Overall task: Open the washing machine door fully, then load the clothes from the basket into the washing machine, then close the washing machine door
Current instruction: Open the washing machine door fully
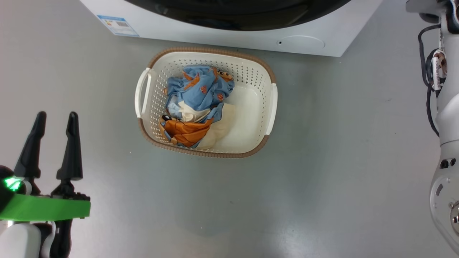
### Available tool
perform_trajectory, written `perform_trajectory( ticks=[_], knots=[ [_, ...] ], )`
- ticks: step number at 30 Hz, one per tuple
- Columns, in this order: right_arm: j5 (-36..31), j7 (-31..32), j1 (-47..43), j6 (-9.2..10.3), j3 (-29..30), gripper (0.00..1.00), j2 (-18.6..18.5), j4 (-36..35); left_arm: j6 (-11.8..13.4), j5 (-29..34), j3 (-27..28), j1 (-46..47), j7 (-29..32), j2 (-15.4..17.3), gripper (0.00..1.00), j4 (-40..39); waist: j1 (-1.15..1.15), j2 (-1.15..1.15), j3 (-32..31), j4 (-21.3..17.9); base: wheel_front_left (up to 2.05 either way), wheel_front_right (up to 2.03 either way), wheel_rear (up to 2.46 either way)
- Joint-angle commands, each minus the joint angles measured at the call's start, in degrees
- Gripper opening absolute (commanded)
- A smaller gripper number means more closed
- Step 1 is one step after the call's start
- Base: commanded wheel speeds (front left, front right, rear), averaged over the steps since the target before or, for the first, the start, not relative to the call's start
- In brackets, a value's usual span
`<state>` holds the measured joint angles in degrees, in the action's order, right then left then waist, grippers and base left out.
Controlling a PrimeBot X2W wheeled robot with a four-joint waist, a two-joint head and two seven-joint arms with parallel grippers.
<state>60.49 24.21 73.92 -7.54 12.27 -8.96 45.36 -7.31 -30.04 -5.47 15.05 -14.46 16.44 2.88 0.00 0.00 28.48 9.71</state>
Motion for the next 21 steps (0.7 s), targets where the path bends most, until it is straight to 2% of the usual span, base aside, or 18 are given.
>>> perform_trajectory(
  ticks=[1, 11, 21],
  knots=[
    [-0.72, 0.73, 2.2, 0.05, 0.0, 0.0, 1.43, -1.05, -0.18, -0.43, 2.1, 1.4, -0.54, 2.42, 1.0, -0.86, 0.0, 0.0, 0.37, 0.43, 0.0, 0.0, 0.0],
    [-3.34, 5.12, 6.22, 0.05, 2.29, 0.0, 1.84, 4.48, -0.18, -0.48, 1.78, 1.55, -0.54, 2.22, 1.0, -0.24, 0.0, 0.0, 0.02, 1.52, 0.0, 0.0, 0.0],
    [-3.38, 10.06, 2.62, 0.05, 3.6, 0.0, 2.76, 4.81, -0.18, 0.28, 1.81, 0.15, -0.54, 1.79, 1.0, 0.83, 0.0, 0.0, -3.6, 0.51, 0.0, 0.0, 0.0]
  ],
)
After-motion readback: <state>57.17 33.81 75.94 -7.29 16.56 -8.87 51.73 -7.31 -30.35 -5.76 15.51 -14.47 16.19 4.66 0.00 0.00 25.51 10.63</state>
